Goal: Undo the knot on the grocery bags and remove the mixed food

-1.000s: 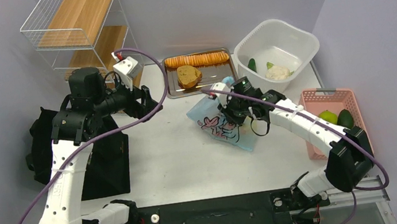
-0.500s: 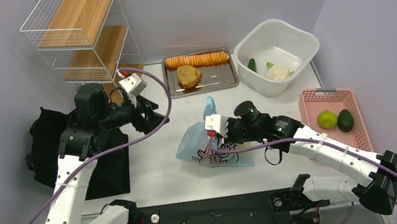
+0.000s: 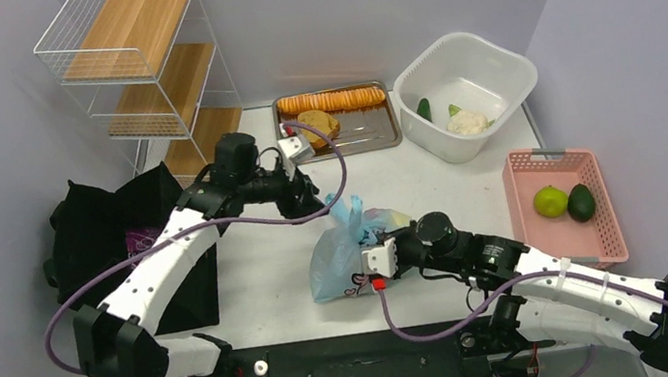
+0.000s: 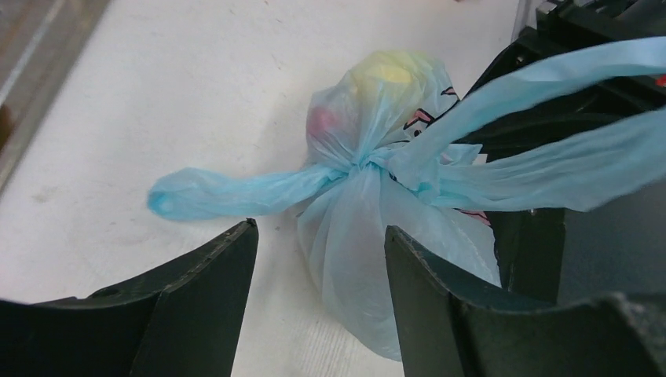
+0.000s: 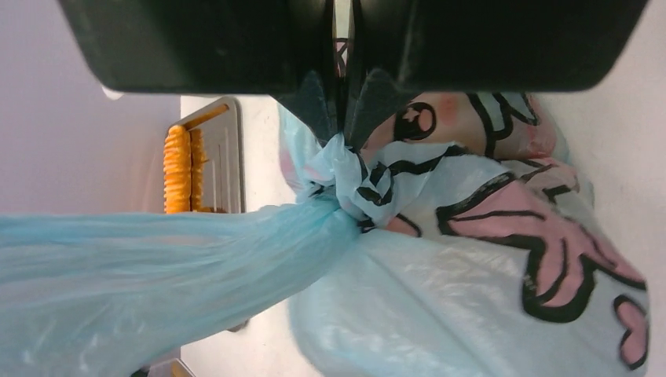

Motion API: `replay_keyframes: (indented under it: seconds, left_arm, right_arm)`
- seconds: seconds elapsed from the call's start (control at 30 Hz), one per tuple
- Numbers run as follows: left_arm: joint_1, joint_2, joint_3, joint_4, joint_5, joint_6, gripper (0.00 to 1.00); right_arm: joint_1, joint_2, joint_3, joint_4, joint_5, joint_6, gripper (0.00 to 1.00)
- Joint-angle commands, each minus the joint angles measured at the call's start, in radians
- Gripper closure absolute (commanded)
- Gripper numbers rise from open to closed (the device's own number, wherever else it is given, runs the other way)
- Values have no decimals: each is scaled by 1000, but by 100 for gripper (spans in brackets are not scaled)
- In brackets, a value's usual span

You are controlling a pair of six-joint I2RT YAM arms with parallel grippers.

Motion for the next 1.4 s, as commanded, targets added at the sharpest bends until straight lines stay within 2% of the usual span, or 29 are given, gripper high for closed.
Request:
replay_keyframes:
  seconds: [0.0,0.07,0.2,0.3,0.33,0.37,0.4,0.43,0.5,0.6,0.7,0.83,0.97,1.0,1.03,1.07,1.13,1.17,1.2,1.23,1.27,1.3,1.33,1.37]
  left_arm:
    - [-67,67,-76,183,17,-69,41]
    - [-93,103,-110,261,22,-100,36]
    - [-156,182,-136,297,30,-109,30]
    - [-228,232,-142,288,31,-95,30]
    - [-252,240,-144,278,26,-83,33]
    - [-261,252,-143,271,16,-78,46]
    - [-265,255,-139,260,13,-76,55]
    - [-260,254,-137,255,7,-78,74]
    - [-212,231,-128,237,8,-81,98]
    - [-81,182,-113,204,26,-59,100]
    - [12,115,-87,134,12,44,100]
    - [141,34,-114,145,-5,119,100]
    - [151,-33,-134,141,8,188,100]
    - [140,-57,-140,140,16,199,100]
    - [107,-70,-149,130,14,235,100]
    - [85,-97,-157,123,-6,255,100]
    - [14,-131,-180,135,-50,286,100]
    - [-22,-135,-190,169,-63,256,100]
    - [-35,-134,-191,194,-79,223,83]
    - [-56,-126,-182,249,-83,136,71]
    - [-69,-89,-172,271,-91,92,54]
    - [-100,-61,-132,287,-97,16,46]
    - [-119,4,-106,282,-103,-42,32]
    - [-155,45,-41,255,-103,-66,29]
  right_arm:
    - [62,-80,-104,64,35,-114,100]
    - [81,-122,-152,48,41,-136,100]
    - [119,-169,-220,31,56,-144,100]
    - [138,-167,-245,51,79,-121,100]
    - [142,-165,-246,55,83,-113,100]
    - [144,-166,-243,58,91,-97,100]
    - [146,-166,-241,46,98,-89,100]
    - [146,-170,-229,32,100,-75,100]
    - [145,-192,-218,-29,119,-65,100]
    - [143,-278,-219,-140,160,-58,100]
    - [135,-370,-236,-225,174,-53,100]
    - [132,-476,-231,-342,188,-19,100]
    - [132,-479,-195,-399,194,44,100]
    - [132,-472,-171,-408,184,70,98]
    - [133,-448,-151,-411,180,85,91]
    - [134,-432,-103,-415,175,120,75]
    - [132,-381,-25,-414,177,167,63]
    - [132,-346,-2,-416,170,176,64]
    - [132,-333,36,-418,161,182,72]
    - [132,-310,45,-424,149,180,77]
    - [132,-302,52,-424,129,169,88]
    - [133,-292,47,-418,109,162,92]
    - [134,-288,31,-414,104,153,97]
    - [134,-285,20,-404,100,149,98]
